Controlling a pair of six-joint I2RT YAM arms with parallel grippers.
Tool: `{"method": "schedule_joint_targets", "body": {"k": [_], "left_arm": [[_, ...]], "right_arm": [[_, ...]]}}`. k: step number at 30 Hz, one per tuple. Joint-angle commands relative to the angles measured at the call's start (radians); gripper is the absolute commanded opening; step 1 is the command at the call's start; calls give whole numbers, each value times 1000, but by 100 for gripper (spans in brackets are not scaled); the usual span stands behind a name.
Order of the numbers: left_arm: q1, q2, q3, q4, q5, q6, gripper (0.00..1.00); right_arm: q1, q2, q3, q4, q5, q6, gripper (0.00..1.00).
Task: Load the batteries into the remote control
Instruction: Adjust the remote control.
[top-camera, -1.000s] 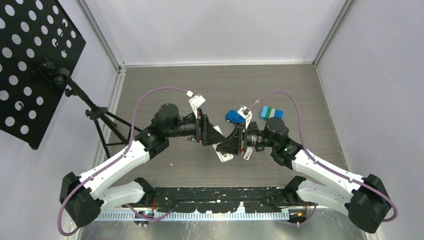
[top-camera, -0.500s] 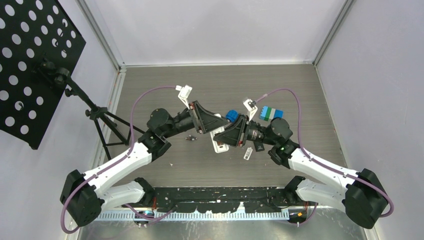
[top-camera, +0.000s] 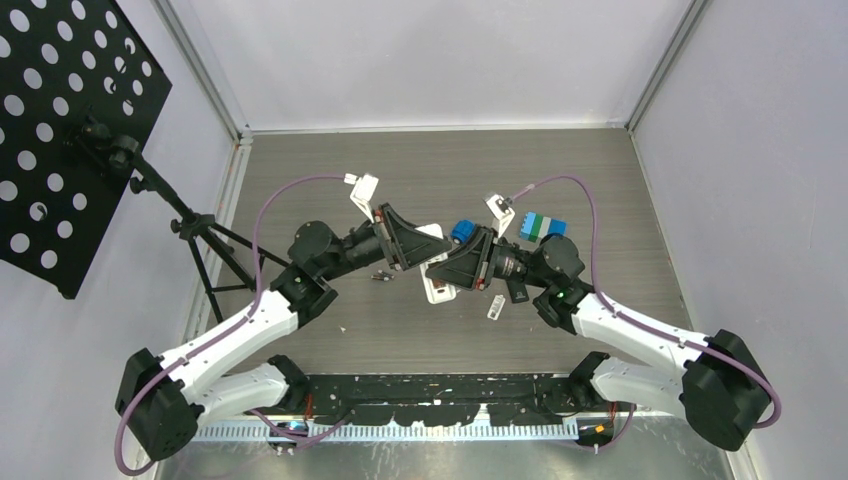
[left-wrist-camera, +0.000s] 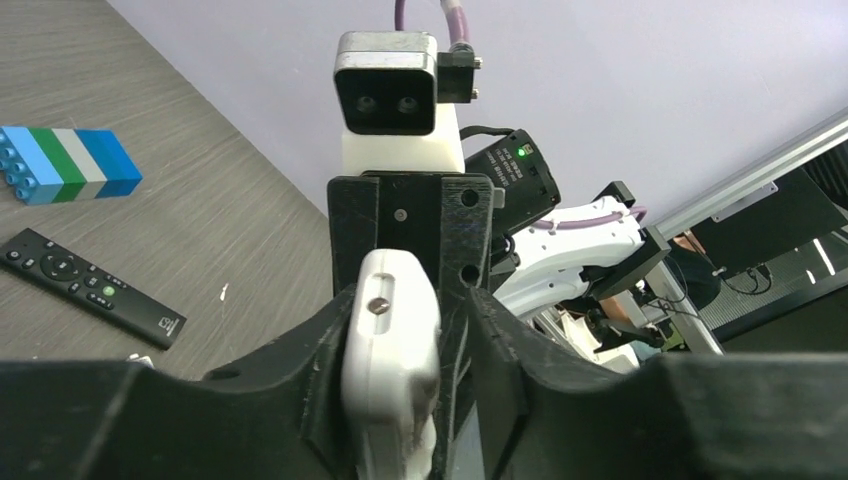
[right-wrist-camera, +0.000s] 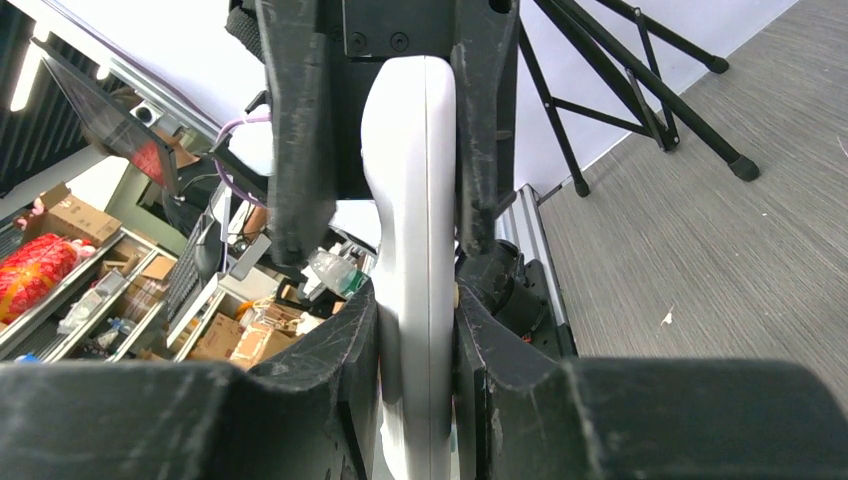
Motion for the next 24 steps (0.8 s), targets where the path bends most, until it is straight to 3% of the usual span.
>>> {"method": "schedule_joint_targets", "body": {"k": [1, 4, 6, 8, 10, 11, 12, 14, 17, 20, 24], "left_arm": [[6, -29, -2, 7, -31, 30, 46], [7, -35, -4, -10, -46, 36, 45], [9, -43, -10, -14, -55, 39, 37], [15, -46, -13, -19, -58, 42, 26], [18, -49, -11, -33, -60, 51, 4], [20, -50, -8, -47, -63, 58, 0], [22, -53, -1, -75, -73, 73, 0], [23, -61, 23, -179, -115, 126, 0], [22, -79, 80, -408, -272, 263, 0], [22, -102, 119, -620, -522, 391, 0], [23, -115, 143, -816, -853, 473, 0]], "right_arm": [[-10, 20, 10, 105, -27, 35, 5], [-12, 26, 5, 118, -27, 43, 5], [-14, 28, 4, 120, -29, 45, 5], [-16, 30, 5, 121, -31, 46, 5], [-18, 34, 6, 121, -34, 49, 5], [-18, 37, 6, 116, -34, 50, 6], [-19, 40, 9, 101, -32, 50, 13], [-19, 44, 19, 54, -31, 33, 36], [-19, 27, 42, -117, 17, -51, 67], [-19, -3, 78, -345, 121, -154, 73], [-18, 16, 124, -555, 281, -210, 71]]}}
